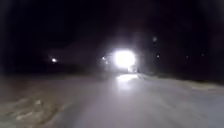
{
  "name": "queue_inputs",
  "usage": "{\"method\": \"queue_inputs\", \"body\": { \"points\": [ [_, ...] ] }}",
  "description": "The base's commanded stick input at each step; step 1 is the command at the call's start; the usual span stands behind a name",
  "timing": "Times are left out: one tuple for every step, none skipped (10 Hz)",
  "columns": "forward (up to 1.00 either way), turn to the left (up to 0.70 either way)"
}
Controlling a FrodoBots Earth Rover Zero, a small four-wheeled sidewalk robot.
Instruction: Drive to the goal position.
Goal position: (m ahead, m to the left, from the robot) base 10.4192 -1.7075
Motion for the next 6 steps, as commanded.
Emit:
{"method": "queue_inputs", "body": {
  "points": [
    [1.00, -0.03],
    [1.00, -0.02],
    [1.00, 0.00],
    [1.00, 0.00],
    [1.00, 0.00],
    [1.00, 0.00]
  ]
}}
